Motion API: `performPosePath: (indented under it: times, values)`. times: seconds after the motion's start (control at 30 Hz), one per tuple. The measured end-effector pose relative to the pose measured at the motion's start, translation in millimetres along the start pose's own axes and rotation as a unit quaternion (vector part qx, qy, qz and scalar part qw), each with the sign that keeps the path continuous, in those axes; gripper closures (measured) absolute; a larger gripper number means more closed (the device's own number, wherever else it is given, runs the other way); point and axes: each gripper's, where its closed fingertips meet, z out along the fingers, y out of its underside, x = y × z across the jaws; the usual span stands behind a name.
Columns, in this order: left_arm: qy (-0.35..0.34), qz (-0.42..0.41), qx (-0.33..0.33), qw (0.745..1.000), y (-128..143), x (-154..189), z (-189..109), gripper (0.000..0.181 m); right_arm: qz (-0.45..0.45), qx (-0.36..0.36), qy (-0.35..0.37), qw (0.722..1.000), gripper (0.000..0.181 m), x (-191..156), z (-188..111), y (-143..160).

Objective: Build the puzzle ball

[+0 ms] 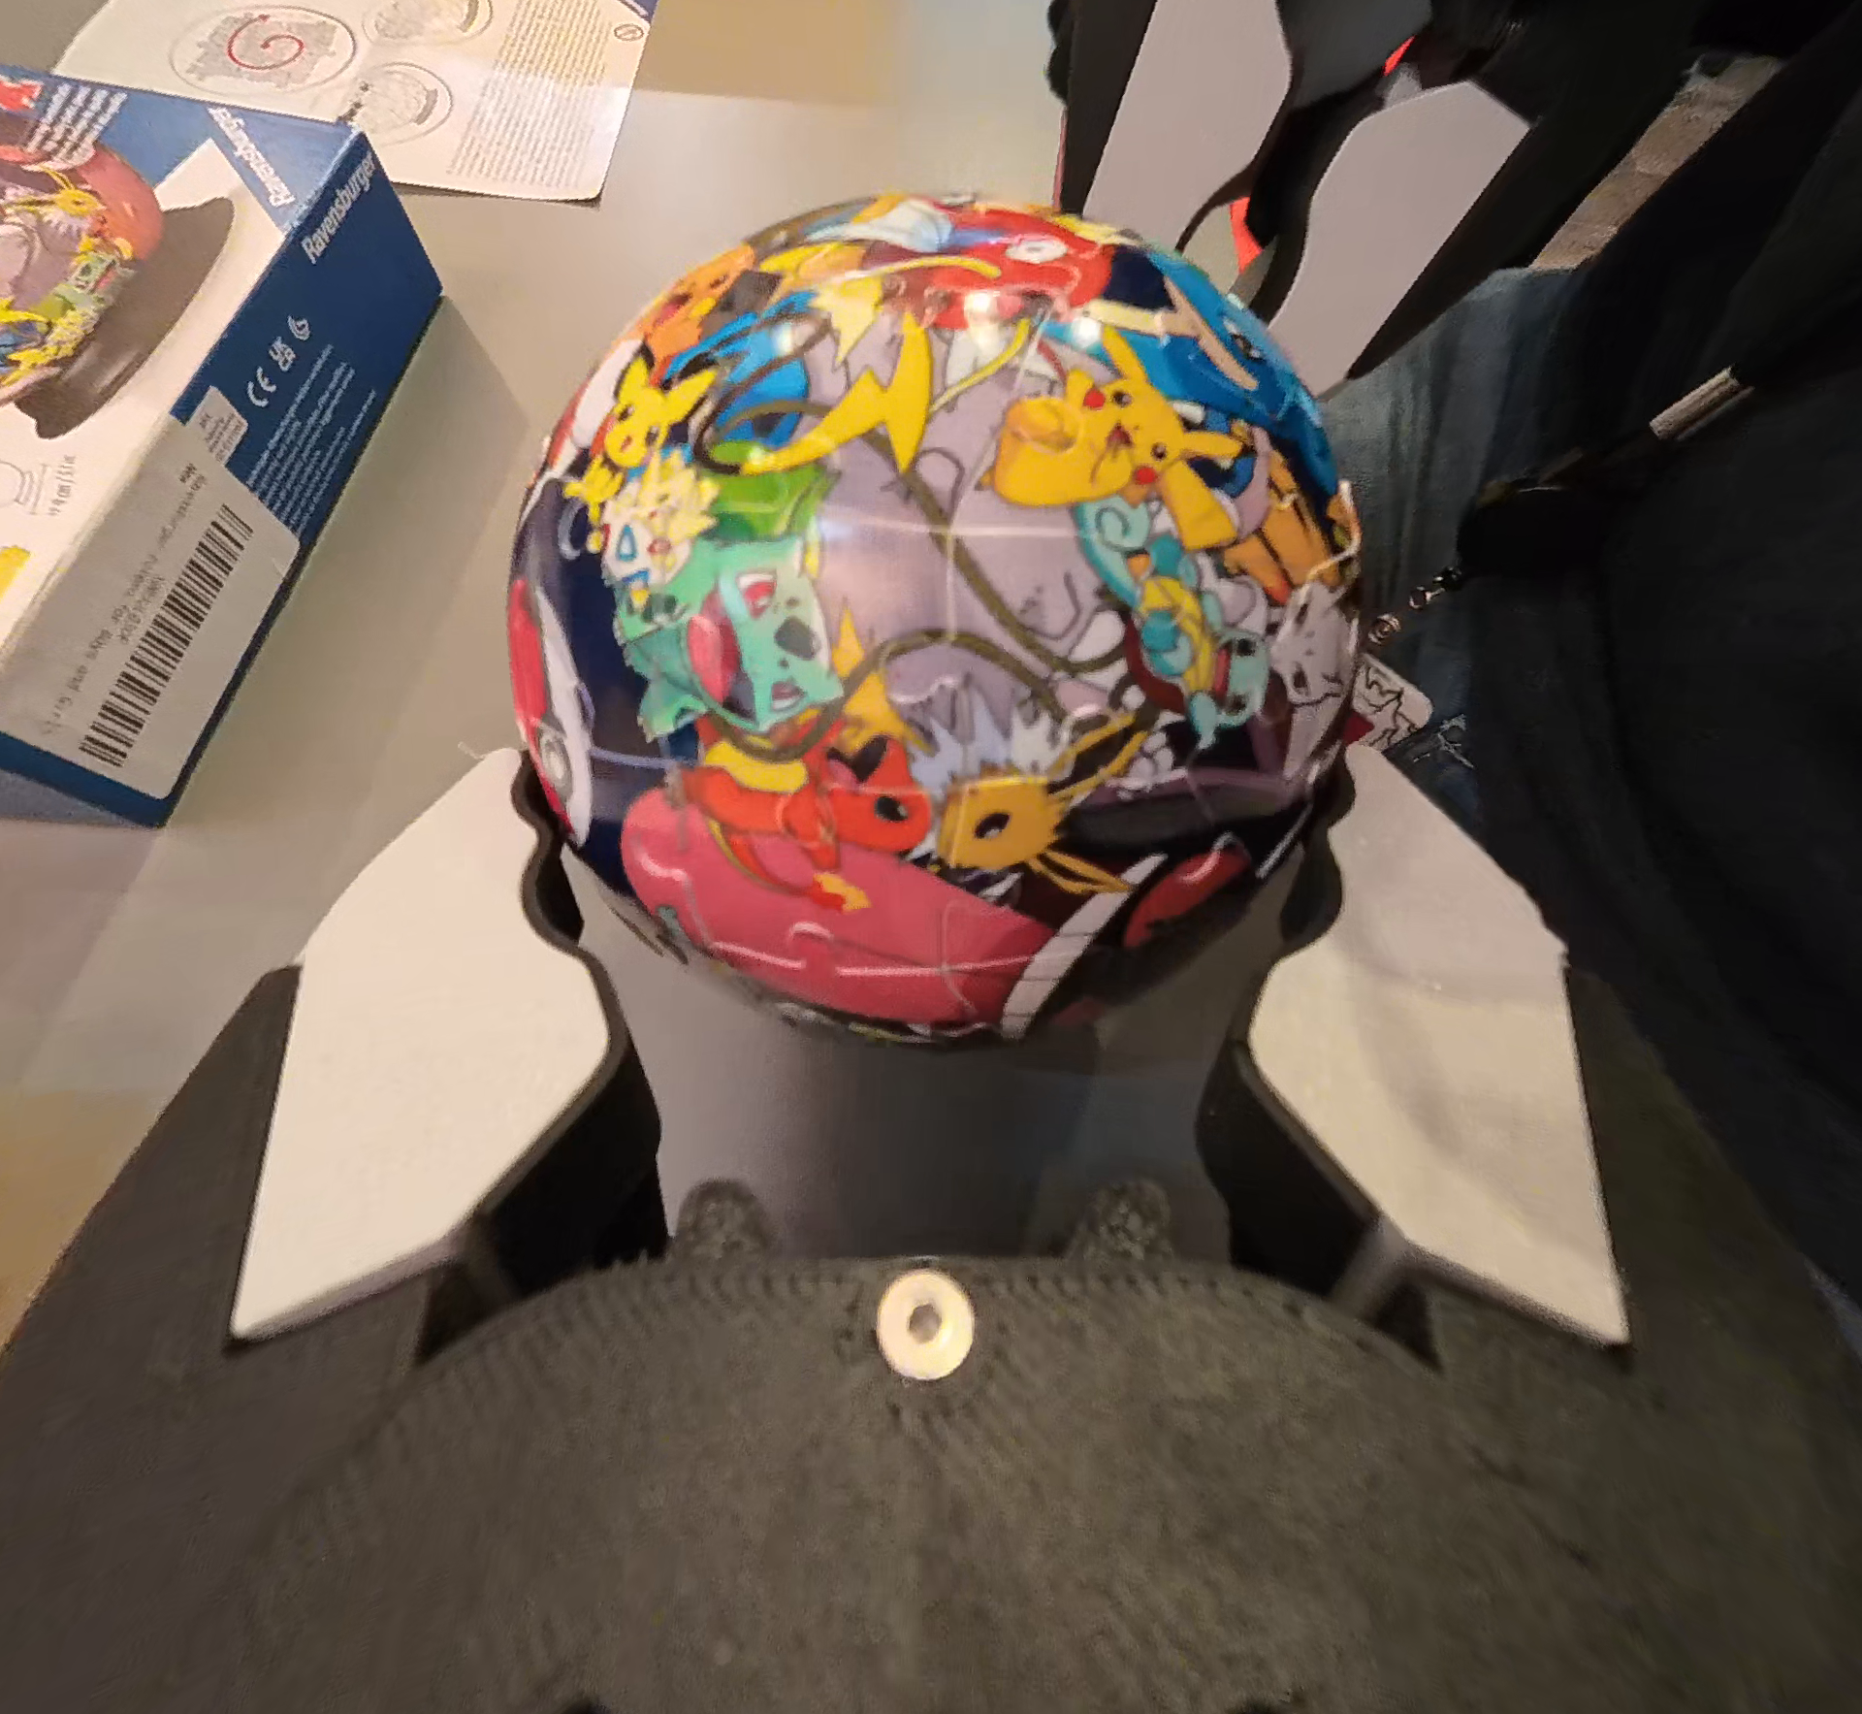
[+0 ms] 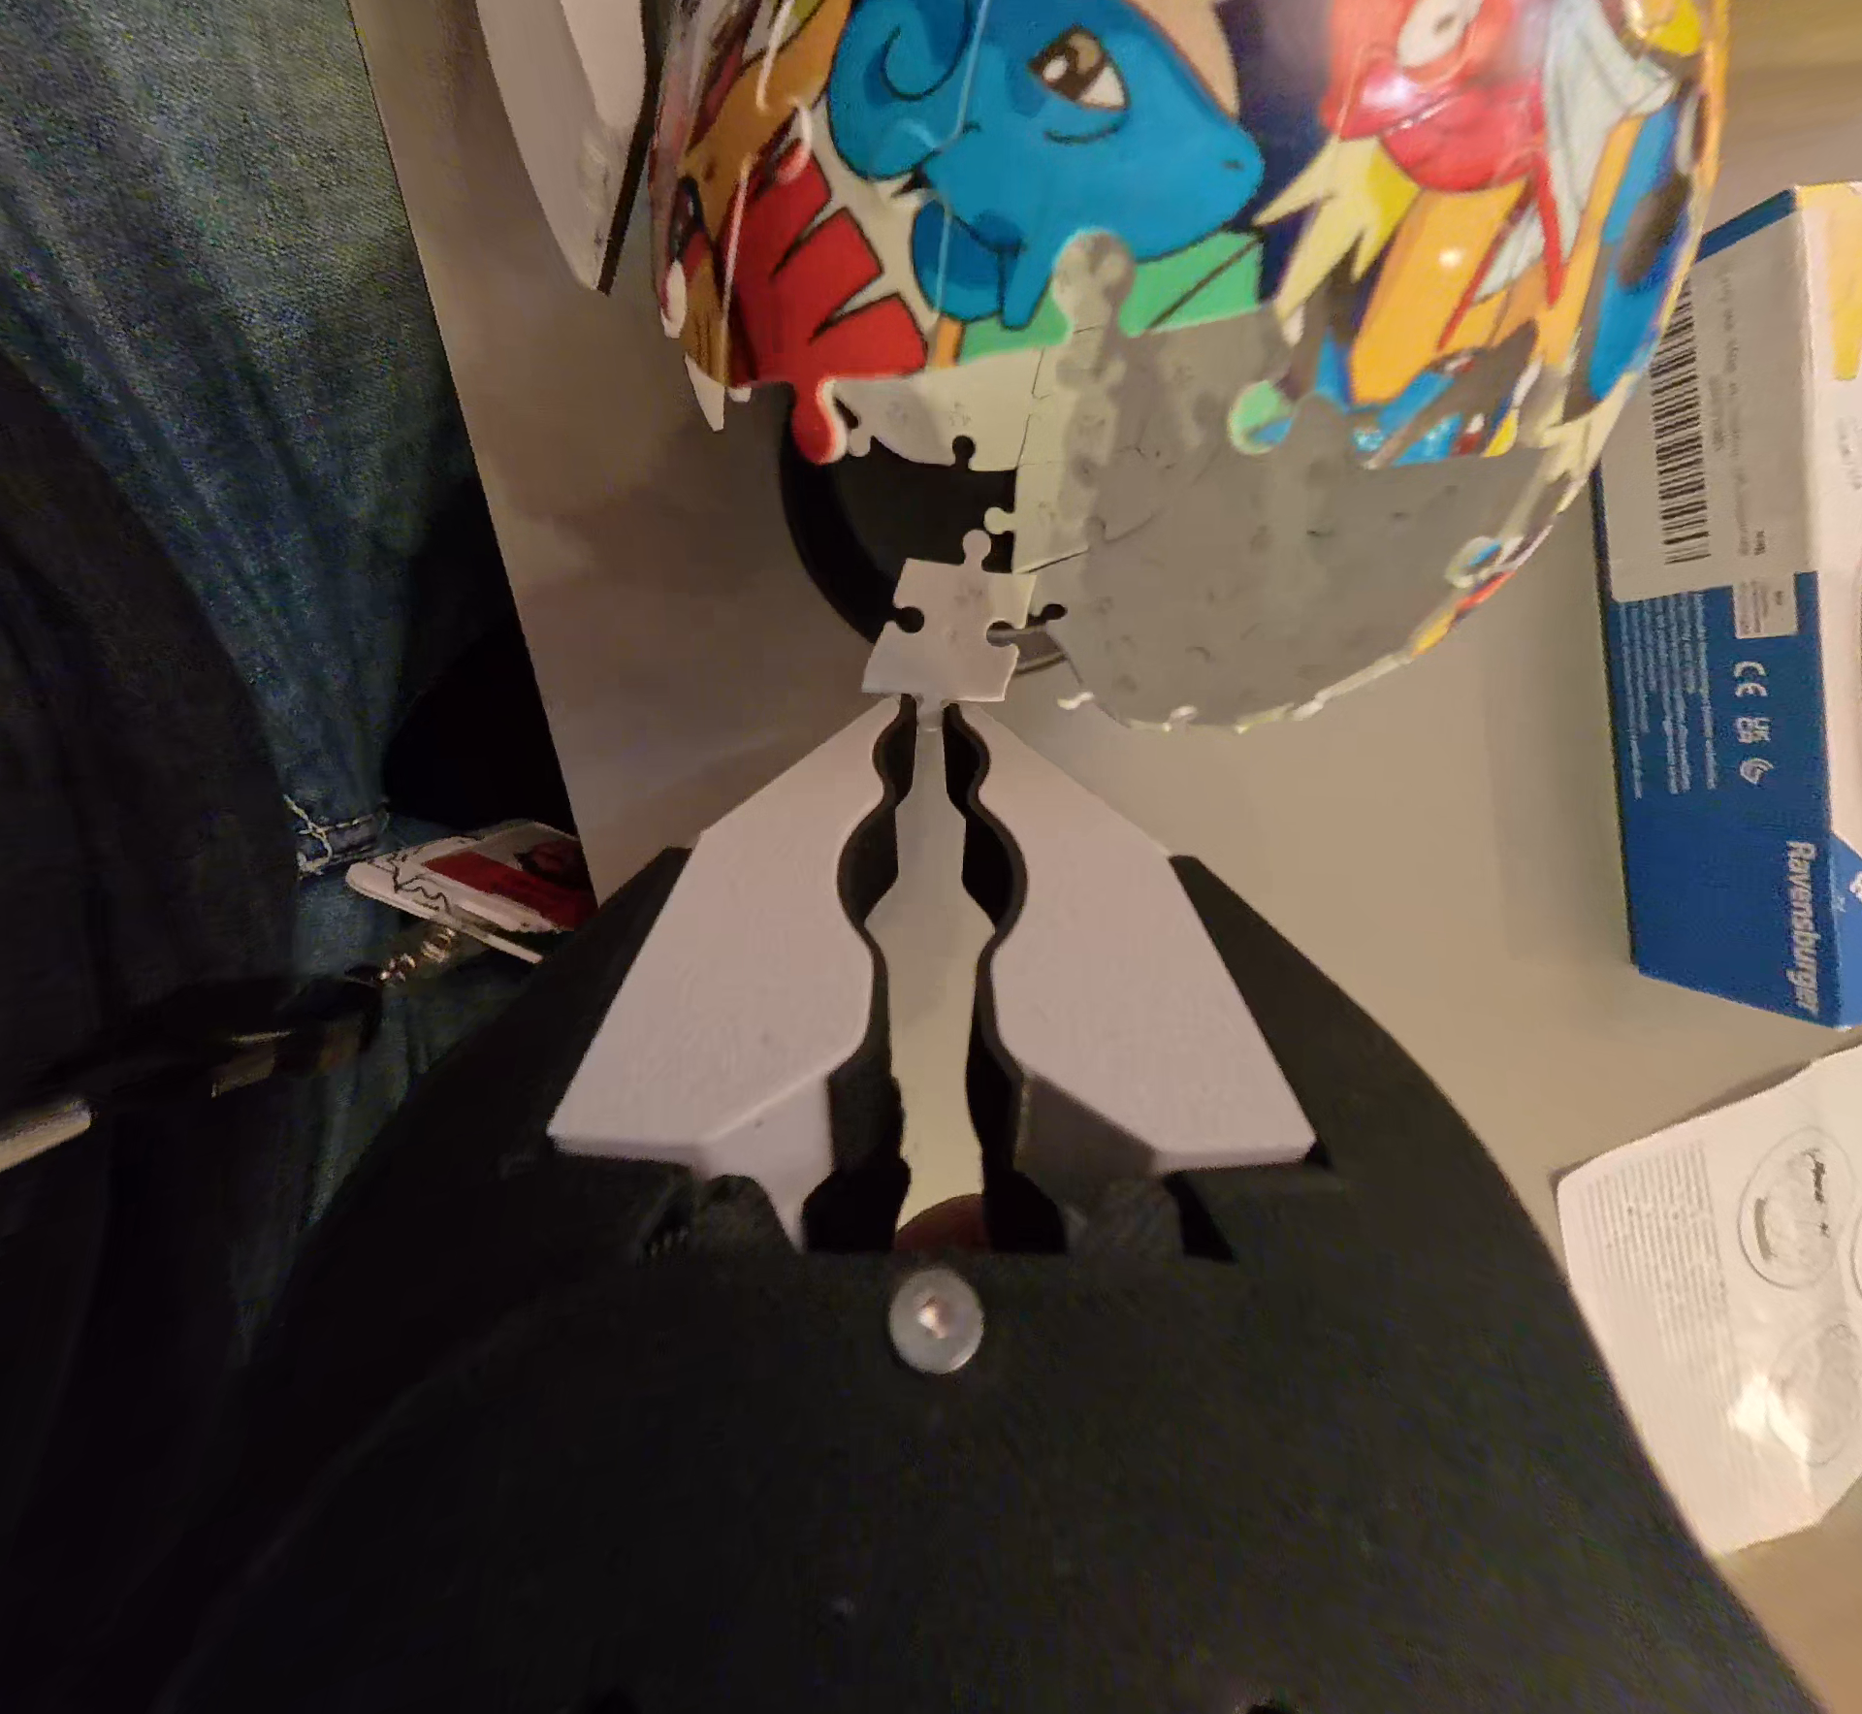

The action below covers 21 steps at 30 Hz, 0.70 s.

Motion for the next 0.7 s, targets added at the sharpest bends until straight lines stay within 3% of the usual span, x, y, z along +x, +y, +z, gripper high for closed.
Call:
performPosePath:
  times: [0.23,0.7]
  values:
    - [0.002,-0.001,0.005,1.000,0.5,-0.3,-0.9,0.046,0.012,0.022,-0.029,0.999,0.178,-3.3,17.0,-12.5]
    - [0.000,0.003,0.010,1.000,0.0,1.1,-0.4,0.045,0.001,0.009,0.002,1.000,0.170,0.2,25.8,-14.5]
